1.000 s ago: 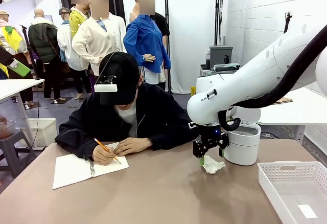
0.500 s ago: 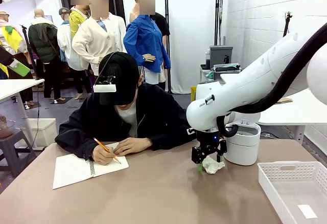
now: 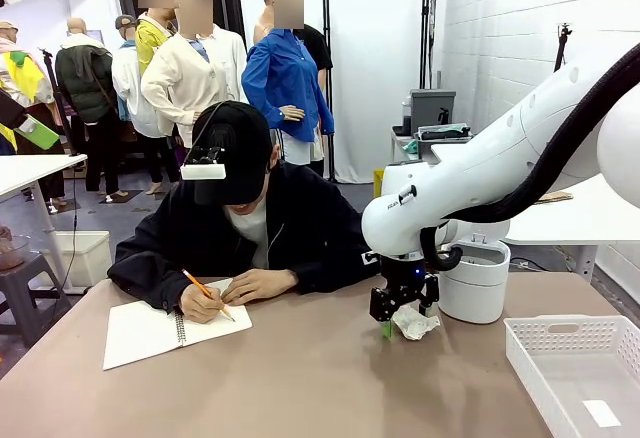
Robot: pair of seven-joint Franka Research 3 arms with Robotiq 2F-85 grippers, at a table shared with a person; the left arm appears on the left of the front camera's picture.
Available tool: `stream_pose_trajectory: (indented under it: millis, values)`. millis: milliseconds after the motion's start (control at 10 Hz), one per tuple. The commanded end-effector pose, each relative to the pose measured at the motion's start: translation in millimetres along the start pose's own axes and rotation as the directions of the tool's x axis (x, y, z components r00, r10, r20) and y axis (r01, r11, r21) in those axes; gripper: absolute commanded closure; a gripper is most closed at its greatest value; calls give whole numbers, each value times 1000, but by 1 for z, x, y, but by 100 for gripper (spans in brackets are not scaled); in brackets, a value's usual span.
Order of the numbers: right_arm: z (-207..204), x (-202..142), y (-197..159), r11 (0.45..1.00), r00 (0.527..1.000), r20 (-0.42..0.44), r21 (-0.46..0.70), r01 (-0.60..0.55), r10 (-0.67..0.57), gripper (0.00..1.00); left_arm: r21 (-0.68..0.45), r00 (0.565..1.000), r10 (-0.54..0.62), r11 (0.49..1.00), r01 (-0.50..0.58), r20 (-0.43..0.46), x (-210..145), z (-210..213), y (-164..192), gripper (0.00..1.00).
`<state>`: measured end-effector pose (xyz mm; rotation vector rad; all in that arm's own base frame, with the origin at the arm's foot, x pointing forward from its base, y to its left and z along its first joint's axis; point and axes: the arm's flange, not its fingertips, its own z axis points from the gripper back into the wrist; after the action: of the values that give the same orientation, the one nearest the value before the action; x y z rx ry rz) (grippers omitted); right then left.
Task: Sort the paper based on its condition.
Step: If a person hands you a paper, place it in the Organizing basket , and if it's crumpled, put it in the Trash can.
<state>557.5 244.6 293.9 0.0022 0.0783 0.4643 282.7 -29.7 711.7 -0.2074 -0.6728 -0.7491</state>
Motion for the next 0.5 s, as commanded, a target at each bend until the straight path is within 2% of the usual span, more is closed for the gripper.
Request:
stream_pose_trajectory:
  millis: [0, 100, 400]
  values:
    - [0, 0, 1, 1000, 1000, 1, 1, -1, 1, 0, 7, 1000, 3, 1000, -3, -3, 0, 1, 1, 0]
    - [1, -1, -1, 999, 999, -4, 26, -45, 45, 10, 7, 1000, 3, 1000, -3, -3, 0, 1, 1, 0]
    - [0, -1, -1, 999, 999, -4, 14, -35, 35, 69, 7, 1000, 3, 1000, -3, -3, 0, 1, 1, 0]
